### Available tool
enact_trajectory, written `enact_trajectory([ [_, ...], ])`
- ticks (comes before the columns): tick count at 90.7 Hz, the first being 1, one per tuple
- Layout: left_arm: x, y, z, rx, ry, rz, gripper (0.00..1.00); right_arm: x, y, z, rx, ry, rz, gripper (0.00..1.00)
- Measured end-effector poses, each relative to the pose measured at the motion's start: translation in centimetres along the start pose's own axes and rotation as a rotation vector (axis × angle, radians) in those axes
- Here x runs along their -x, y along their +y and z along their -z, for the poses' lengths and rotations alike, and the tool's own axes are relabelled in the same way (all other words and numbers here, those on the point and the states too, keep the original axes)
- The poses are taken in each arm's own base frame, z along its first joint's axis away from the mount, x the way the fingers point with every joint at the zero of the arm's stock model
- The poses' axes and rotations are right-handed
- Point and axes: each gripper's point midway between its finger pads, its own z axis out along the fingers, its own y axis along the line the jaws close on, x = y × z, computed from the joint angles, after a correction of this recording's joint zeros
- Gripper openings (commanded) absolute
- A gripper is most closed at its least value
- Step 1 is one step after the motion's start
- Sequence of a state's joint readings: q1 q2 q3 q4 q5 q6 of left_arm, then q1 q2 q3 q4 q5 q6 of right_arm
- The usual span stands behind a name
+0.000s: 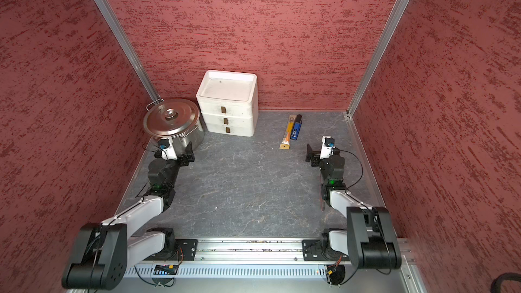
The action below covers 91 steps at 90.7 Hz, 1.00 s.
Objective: Stir the soup with a spoon
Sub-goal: Move the pan to the center of the board.
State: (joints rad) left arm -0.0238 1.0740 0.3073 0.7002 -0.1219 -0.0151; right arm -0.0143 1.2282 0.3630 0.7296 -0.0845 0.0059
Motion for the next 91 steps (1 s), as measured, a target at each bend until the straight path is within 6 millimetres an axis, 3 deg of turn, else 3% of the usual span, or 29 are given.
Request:
enact_trajectory([
  [12, 2.6, 1.5, 1.7, 0.101, 0.014, 0.136, 1.0, 3.7, 0.7, 0.4, 0.022, 0.023, -0.071, 0.98],
  [20, 5.1, 2.3, 2.8, 0.163, 0.038, 0.291, 1.0, 6.4, 1.5, 0.6, 0.052, 0.055, -0.152, 0.93],
  [30, 8.5, 2.4, 4.3, 0.199, 0.083, 0.468, 1.0, 8.5, 4.3, 0.9, 0.139, 0.128, -0.272, 0.89],
  [41, 10.5, 1.8, 5.9, 0.212, 0.179, 0.582, 1.0, 8.2, 9.5, 1.3, 0.281, 0.265, -0.389, 0.84],
  [64, 11.0, -0.8, 10.0, 0.139, 0.405, 0.681, 1.0, 4.9, 23.0, 1.9, 0.559, 0.602, -0.537, 0.78],
  [80, 10.6, -3.5, 12.1, 0.026, 0.557, 0.728, 1.0, 5.7, 30.1, 2.6, 0.677, 0.719, -0.626, 0.73],
  [91, 9.8, -4.2, 13.1, 0.007, 0.65, 0.701, 1.0, 6.4, 34.5, 2.7, 0.736, 0.767, -0.678, 0.7],
])
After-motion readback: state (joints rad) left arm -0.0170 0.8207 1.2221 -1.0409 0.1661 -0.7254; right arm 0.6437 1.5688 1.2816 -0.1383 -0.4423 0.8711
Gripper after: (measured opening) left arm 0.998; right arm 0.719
